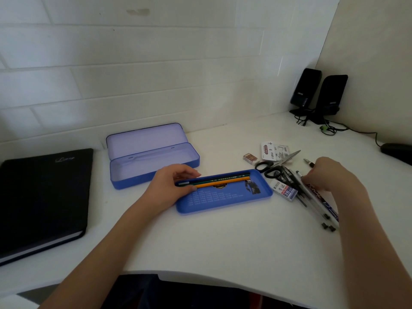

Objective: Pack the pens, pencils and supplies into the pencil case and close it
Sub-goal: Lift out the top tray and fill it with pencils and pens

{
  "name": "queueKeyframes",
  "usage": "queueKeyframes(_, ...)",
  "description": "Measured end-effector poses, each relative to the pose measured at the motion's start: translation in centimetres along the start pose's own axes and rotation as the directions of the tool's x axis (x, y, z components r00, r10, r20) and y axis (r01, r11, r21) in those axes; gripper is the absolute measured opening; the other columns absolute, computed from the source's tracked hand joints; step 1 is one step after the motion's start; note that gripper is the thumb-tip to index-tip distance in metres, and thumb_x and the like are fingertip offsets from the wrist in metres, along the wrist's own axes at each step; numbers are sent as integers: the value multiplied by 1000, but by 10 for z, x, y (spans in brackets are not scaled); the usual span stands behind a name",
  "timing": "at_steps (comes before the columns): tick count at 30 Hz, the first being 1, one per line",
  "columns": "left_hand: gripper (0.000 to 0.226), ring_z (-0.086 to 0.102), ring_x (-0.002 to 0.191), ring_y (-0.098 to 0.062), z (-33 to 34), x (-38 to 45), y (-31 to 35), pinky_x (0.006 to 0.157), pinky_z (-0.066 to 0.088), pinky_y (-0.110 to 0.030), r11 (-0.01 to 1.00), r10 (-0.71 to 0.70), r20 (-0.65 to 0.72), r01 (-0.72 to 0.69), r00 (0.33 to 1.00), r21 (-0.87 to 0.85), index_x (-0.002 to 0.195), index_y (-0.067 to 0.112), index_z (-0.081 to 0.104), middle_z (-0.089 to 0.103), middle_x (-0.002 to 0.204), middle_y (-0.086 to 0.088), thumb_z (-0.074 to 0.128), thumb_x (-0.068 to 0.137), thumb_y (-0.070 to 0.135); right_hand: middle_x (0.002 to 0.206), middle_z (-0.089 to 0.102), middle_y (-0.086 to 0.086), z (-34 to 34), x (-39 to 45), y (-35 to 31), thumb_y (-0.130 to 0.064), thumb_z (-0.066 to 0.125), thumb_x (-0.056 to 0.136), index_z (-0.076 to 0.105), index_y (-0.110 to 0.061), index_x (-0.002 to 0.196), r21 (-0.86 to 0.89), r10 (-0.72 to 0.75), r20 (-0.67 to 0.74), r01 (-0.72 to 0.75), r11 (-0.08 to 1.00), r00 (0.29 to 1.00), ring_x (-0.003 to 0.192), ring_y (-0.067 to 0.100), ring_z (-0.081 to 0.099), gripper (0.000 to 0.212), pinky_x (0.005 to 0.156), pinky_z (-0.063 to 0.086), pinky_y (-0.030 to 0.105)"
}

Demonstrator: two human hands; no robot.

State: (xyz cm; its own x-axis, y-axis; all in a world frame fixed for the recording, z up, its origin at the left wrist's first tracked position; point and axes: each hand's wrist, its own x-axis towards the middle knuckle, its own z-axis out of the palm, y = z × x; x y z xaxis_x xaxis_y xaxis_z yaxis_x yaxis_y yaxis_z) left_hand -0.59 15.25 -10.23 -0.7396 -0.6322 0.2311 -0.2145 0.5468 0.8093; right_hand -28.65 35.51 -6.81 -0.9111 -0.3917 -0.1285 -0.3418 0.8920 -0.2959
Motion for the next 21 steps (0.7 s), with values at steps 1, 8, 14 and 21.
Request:
queueKeyframes(1, 29, 64, 91, 5, 0, 0, 0, 77, 46, -2, 1000, -2, 3, 2, 1000, -11, 97, 17, 71, 70, 97, 11, 78, 73, 4, 68, 54, 10, 1, -1, -2, -24, 70, 73, 45, -9, 67, -9, -7, -10, 7, 1000, 1000, 71, 29, 57, 30, 70, 50, 36)
queueKeyframes(8, 30, 66, 93, 1, -2, 1, 0, 79, 49, -6, 999, -19, 18, 19, 1000, -38, 96, 19, 70, 71, 98, 10, 78, 72, 4, 79, 67, 8, 0, -13, -20, -25, 69, 71, 65, -13, 78, 32, -160, -164, 167, 985, 973, 73, 25, 61, 15, 64, 44, 30)
queueKeyframes(14, 28, 65, 93, 1, -3, 1, 1, 80, 50, -7, 1000, -13, 33, 14, 999, -24, 97, 19, 71, 71, 98, 9, 78, 73, 6, 79, 65, -13, 7, -34, -48, -25, 64, 82, 61, -31, 81, 173, -500, -213, 536, 827, 840, 72, 8, 61, 7, 64, 53, 29)
queueKeyframes(21, 19, 63, 105, 2, -1, -5, 8, 93, 46, -12, 976, 63, -45, -70, 997, -206, 86, 33, 76, 74, 97, 16, 80, 69, 27, 79, 59, -22, 37, -79, -93, -10, 63, 83, 72, -25, 89, 321, -814, -147, 805, 499, 563, 69, -4, 54, 19, 66, 39, 8)
